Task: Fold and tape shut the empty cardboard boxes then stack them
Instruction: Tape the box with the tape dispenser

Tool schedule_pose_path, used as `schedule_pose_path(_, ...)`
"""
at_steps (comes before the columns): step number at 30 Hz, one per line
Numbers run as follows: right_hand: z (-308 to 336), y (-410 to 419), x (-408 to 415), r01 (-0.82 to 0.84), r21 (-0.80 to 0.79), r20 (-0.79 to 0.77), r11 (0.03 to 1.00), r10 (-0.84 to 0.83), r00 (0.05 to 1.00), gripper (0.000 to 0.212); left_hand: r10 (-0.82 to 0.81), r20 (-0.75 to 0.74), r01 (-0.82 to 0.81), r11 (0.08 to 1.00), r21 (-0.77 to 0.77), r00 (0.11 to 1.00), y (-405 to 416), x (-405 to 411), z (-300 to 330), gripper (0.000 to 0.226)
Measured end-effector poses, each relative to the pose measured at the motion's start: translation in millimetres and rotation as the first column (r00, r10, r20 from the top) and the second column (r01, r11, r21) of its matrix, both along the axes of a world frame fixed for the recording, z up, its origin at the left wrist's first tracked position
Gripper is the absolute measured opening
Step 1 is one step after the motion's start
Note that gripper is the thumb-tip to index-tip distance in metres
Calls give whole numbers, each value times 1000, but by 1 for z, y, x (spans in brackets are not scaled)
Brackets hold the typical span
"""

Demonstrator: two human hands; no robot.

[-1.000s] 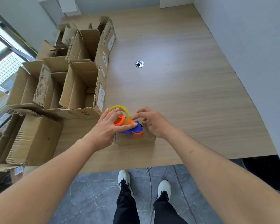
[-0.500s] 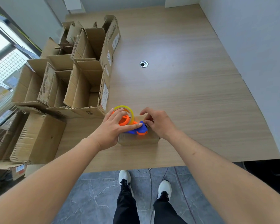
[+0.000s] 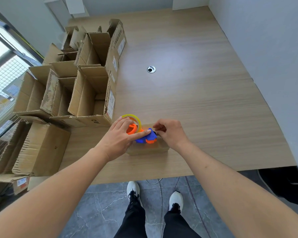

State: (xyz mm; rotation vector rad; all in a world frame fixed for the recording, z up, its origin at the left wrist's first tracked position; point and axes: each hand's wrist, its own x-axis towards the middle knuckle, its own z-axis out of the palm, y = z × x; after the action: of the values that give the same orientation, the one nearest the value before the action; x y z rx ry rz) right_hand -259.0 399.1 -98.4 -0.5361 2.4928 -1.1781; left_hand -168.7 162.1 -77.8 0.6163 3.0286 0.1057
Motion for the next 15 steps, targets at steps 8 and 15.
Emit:
schedule_pose_path(8,5,3,5,45,-66,-78,997,-51,996,13,33,-111,-36,999,-26,993,9,16,7,64)
schedule_pose_path(15,-1,12,20,-42,-75,-224,996,24,974,9,68,-280,-81,996,-33,957,19,30,-4,87)
